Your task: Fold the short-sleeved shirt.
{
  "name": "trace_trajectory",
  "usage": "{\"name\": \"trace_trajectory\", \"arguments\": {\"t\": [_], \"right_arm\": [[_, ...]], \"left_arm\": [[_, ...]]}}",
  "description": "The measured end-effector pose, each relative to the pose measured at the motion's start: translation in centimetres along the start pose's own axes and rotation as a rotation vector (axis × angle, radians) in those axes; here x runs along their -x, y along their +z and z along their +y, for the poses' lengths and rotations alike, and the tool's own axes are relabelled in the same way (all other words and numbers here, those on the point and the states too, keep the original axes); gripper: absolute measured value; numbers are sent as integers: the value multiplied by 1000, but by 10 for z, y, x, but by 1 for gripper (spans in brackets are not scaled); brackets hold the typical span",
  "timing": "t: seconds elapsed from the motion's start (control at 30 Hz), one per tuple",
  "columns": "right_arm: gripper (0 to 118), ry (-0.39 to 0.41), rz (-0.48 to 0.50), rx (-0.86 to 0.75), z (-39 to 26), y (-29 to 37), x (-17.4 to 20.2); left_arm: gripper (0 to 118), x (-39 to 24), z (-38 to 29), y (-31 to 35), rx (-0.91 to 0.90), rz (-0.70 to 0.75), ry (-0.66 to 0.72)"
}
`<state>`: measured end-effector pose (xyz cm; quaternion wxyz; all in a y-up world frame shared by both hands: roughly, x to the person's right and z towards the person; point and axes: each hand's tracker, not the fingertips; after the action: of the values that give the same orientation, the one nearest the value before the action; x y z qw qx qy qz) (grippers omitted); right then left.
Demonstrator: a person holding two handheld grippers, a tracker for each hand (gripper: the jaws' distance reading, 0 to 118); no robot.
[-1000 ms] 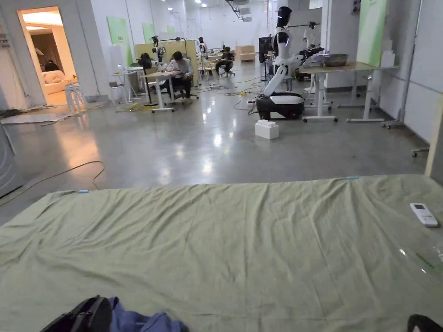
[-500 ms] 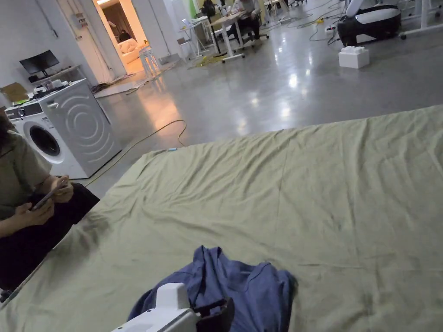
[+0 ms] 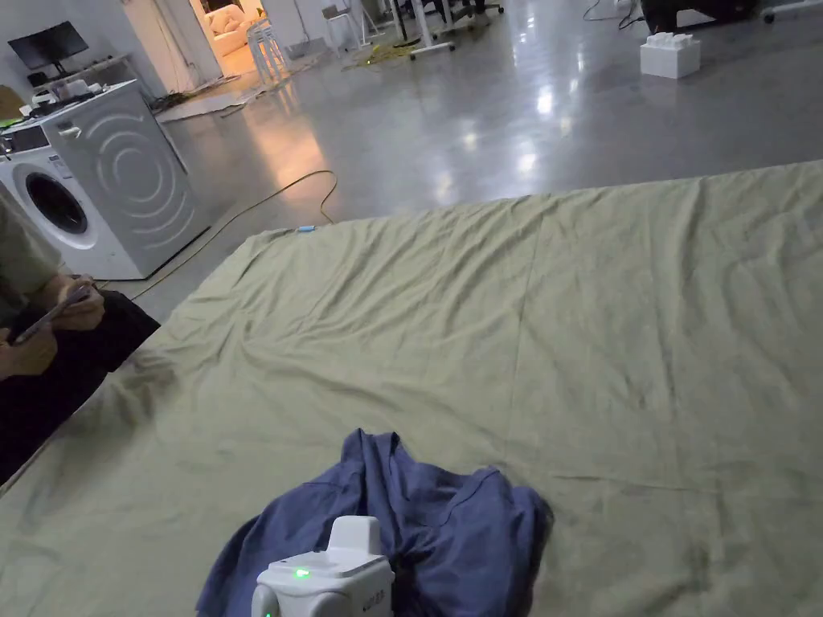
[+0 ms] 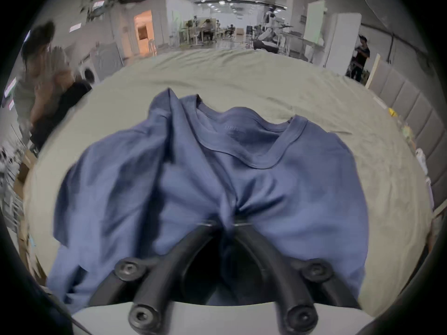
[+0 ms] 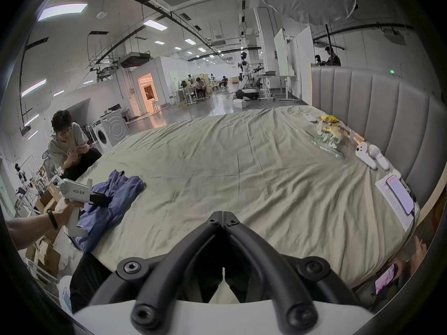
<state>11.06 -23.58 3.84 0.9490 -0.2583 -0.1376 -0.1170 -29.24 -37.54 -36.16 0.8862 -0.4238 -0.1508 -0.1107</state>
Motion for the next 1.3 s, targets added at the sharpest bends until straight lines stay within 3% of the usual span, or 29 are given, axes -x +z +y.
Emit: {"name": "trace_trajectory", "arguments": {"t": [0.17, 0.33, 0.47, 0.63, 0.87, 1.07, 1.2, 1.23, 1.27, 1.3], "right_arm": [[0, 20, 3, 12, -8, 8, 2], [0, 8, 9, -4, -15, 23, -8], [0, -29, -3, -30, -23, 40, -19], [0, -66, -51, -49, -33, 61, -33], [0, -96, -144, -62, -49, 86, -53], [0, -117, -185, -49, -61, 99, -65], [0, -127, -196, -46, -65, 100, -67], [0, -138, -193, -53, -65, 100, -67], [0, -150, -181, -66, -64, 100, -66], [0, -156, -167, -73, -63, 99, -65]], "left_arm": [[3, 16, 9, -1, 43, -58, 201], [3, 15, 52, 55, -183, -220, 410], [3, -38, 89, 87, -264, -352, 328], [3, -166, 108, 101, -290, -576, 159], [3, -374, 26, 97, -76, -881, -118], [3, -455, -81, 124, 90, -1013, -266], [15, -464, -106, 130, 48, -933, -387], [34, -456, -104, 130, 51, -951, -357], [61, -444, -98, 131, 47, -970, -279], [72, -430, -89, 137, 44, -983, -237]]}}
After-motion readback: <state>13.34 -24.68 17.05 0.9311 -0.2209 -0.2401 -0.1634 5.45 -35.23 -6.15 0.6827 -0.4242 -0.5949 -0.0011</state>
